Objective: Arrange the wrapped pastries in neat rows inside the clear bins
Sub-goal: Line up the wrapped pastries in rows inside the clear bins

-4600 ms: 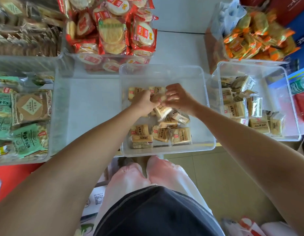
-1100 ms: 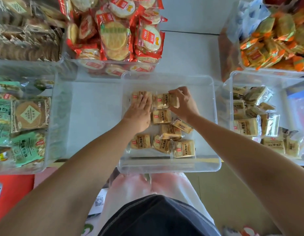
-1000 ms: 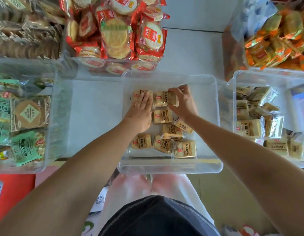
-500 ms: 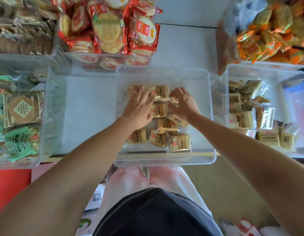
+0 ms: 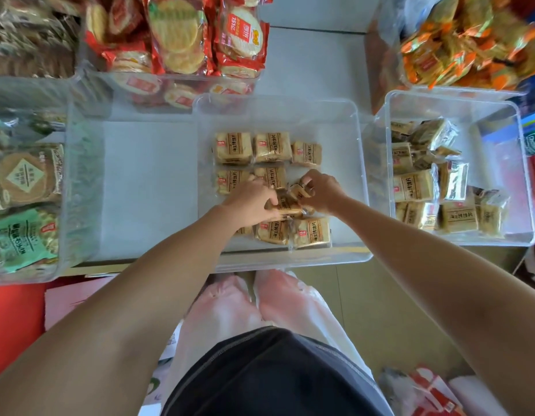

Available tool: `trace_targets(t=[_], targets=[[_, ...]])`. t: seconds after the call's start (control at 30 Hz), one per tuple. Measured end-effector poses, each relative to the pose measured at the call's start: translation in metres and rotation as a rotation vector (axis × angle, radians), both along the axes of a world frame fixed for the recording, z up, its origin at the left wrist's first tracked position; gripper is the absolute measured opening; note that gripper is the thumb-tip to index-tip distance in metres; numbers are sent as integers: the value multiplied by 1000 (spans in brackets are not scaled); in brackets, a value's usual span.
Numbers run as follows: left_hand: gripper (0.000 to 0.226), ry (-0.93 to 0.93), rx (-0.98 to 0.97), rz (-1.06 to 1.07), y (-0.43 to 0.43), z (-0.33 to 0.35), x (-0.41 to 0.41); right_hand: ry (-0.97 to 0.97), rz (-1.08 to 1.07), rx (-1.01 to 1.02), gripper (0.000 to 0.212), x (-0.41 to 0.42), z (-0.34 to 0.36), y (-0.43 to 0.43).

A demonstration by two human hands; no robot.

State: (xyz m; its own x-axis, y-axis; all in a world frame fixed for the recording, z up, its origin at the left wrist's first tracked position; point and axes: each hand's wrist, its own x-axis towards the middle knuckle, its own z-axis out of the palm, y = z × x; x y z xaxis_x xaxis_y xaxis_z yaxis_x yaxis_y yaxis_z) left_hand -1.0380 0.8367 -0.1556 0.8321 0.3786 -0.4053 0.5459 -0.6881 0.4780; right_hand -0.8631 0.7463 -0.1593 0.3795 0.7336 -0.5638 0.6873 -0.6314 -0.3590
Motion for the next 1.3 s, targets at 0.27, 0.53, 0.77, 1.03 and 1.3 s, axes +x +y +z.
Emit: trace_targets(t=[0.27,0.53,0.77,1.03,1.3], targets=[[54,-198,-546,495,5,21,17,161,9,396,55,-6,27,4],[59,-260,-841,545,24,34,20,688,-401,356,41,0,50,3],[70,-332,-817,521,23,34,25,896,-518,366,60,-3,64,2],[96,-244,-701,320,33,36,17,878,-674,430,38,-15,68,6],[70,-234,-354,189,35,34,13,768,-643,424,46,-22,72,5]])
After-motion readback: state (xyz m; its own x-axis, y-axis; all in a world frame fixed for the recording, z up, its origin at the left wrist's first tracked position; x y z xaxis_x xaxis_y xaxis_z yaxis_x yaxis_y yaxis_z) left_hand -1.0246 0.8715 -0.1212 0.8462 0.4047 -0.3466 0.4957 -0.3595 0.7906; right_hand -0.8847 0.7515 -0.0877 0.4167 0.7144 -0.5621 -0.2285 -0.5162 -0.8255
